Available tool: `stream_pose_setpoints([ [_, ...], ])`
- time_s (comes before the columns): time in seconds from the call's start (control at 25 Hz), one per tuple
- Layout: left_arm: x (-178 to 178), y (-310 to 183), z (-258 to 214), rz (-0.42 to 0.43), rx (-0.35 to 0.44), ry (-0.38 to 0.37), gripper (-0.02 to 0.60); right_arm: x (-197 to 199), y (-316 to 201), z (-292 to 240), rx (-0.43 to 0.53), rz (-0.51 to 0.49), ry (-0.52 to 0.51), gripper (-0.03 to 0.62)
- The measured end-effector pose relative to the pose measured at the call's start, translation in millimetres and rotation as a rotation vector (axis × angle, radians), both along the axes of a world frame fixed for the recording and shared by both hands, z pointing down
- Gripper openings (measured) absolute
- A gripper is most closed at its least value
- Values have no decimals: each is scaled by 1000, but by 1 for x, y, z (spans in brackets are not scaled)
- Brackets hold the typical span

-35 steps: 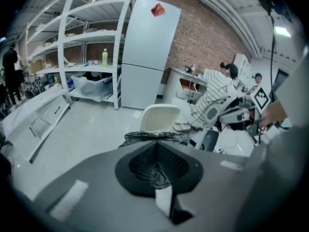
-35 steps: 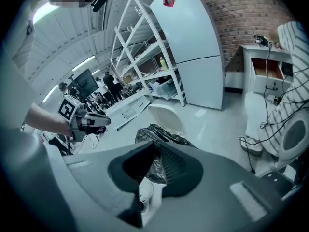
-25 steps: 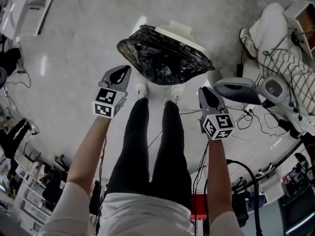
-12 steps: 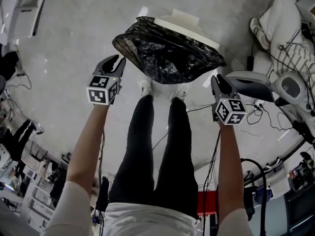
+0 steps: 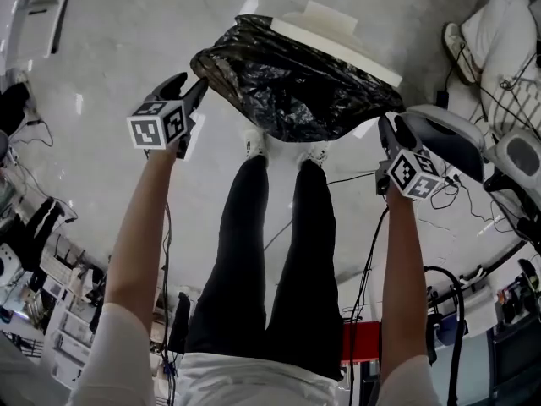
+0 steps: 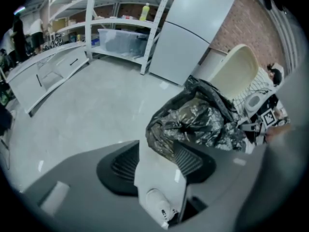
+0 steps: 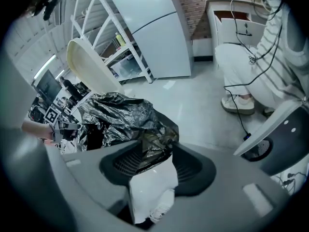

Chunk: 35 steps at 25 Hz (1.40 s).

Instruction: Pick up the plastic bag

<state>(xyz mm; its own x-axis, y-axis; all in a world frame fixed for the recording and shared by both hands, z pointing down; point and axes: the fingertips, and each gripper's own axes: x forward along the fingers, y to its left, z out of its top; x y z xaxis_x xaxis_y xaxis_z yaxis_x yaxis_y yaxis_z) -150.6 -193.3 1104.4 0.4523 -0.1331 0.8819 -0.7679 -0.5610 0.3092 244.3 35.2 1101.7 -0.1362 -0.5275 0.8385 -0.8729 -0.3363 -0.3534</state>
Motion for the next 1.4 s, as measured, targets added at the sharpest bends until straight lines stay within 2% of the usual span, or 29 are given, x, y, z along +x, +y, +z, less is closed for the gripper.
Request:
stream_pose_setpoints([
  [0.2,1,-2,12,9,-50,44,264,3,-7,11,10,41,-62,249],
  [0.36,11,-9,16,2,-55,106,264,2,-17,21,14,26,-102,287],
  [0.48,16,-12,23,8,-72,120,265,5,-25,29,14,34,-127,325],
  [0.6,20,-12,34,8,-90,122,267,9,-30,40,12,65,-160,336],
  [0.72,27,-10,40,7,-98,129,239,6,-31,49,15,80,-219,336],
  [0.76,30,-8,40,17,-95,128,207,4,-32,50,21,77,-234,307],
  [0.88,37,-3,33,54,-65,118,105,-1,-38,41,56,57,-254,124],
  [1.0,38,2,19,71,-36,106,6,-7,-41,24,79,46,-268,37],
  [1.08,38,8,12,68,-35,103,6,-11,-38,18,78,31,-268,15],
  [1.4,42,24,-18,47,-23,87,6,-11,-24,-14,57,-19,-236,6],
])
